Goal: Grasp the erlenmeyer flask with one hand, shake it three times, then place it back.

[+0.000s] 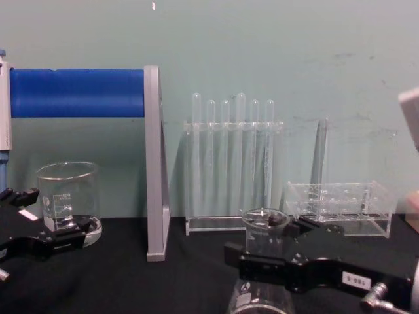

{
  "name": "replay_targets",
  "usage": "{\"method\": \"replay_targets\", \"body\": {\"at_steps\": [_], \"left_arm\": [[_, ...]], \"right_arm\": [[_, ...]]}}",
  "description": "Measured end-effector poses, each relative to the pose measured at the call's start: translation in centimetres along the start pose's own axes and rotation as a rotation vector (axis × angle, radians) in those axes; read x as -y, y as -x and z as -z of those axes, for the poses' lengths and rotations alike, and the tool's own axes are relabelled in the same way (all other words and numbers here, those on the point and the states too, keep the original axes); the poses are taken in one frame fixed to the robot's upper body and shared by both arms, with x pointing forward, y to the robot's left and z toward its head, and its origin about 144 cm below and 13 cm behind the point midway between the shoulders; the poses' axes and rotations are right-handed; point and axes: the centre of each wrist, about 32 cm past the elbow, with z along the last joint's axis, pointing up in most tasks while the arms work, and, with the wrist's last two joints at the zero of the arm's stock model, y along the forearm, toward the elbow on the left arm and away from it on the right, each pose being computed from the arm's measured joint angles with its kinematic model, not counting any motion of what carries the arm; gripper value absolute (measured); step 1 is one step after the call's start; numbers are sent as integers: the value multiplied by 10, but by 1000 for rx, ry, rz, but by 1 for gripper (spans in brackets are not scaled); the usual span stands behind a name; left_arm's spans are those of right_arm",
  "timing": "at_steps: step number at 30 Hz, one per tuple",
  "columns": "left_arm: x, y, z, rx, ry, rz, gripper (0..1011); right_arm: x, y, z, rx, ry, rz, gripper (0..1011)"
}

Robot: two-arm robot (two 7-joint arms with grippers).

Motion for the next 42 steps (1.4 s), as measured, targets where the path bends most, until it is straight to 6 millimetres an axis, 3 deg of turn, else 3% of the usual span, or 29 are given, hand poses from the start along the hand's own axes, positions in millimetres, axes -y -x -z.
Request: {"method": "replay_targets", "body": {"at_steps": [14, 27, 35, 42], "left_arm": [[0, 0, 0, 0, 0, 0, 1001], [0, 0, 0, 0, 0, 0, 1001], [0, 0, 0, 0, 0, 0, 1001], [0, 0, 0, 0, 0, 0, 1001]], "right_arm": [[31, -4, -6, 2, 21, -19, 1000], [74, -13, -10, -14, 66, -17, 1000], [81, -24, -10, 17, 75, 126, 1000], [73, -34, -6, 96, 68, 312, 1000]]}}
